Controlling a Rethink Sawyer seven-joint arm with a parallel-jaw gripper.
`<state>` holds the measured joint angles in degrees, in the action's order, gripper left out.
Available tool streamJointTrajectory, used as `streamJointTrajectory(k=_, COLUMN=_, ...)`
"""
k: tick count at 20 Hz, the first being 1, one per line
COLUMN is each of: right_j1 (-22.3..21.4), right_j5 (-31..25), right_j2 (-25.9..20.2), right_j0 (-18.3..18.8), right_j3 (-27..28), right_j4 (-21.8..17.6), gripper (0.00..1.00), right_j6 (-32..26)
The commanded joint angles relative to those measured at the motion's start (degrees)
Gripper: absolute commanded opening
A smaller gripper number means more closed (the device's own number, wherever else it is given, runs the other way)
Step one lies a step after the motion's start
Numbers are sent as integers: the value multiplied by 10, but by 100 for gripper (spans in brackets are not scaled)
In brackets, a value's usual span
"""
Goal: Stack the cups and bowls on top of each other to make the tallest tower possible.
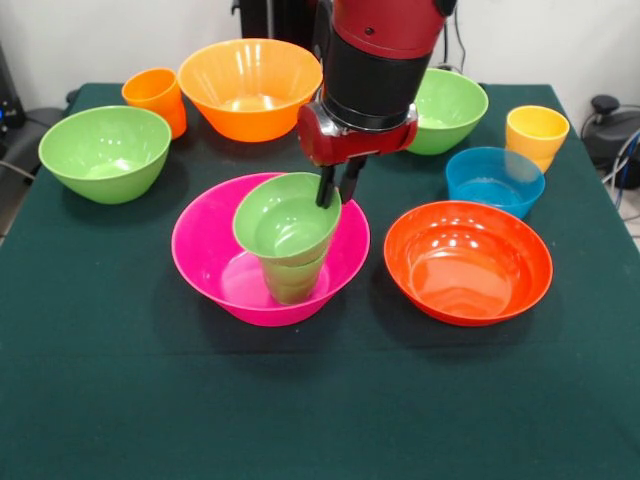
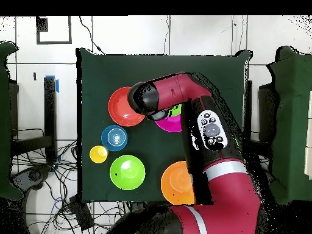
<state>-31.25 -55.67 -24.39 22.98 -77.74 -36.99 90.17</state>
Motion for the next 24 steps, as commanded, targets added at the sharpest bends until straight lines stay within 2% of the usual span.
streamJointTrajectory(k=1, right_j1=9, right_j5=41, right_j2=-29, right_j0=1, right_j3=-16, right_j4=-62, gripper=100, right_j6=-151)
streamJointTrajectory(k=7, right_j1=16, right_j5=19, right_j2=-36, right_j0=5, right_j3=-7, right_j4=-56, gripper=100, right_j6=-166)
streamJointTrajectory(k=11, right_j1=5, right_j5=24, right_j2=-34, right_j0=6, right_j3=-14, right_j4=-58, gripper=100, right_j6=-158)
streamJointTrajectory(k=24, right_j1=-25, right_j5=-16, right_j2=-37, right_j0=-4, right_j3=-14, right_j4=-46, gripper=100, right_j6=-167)
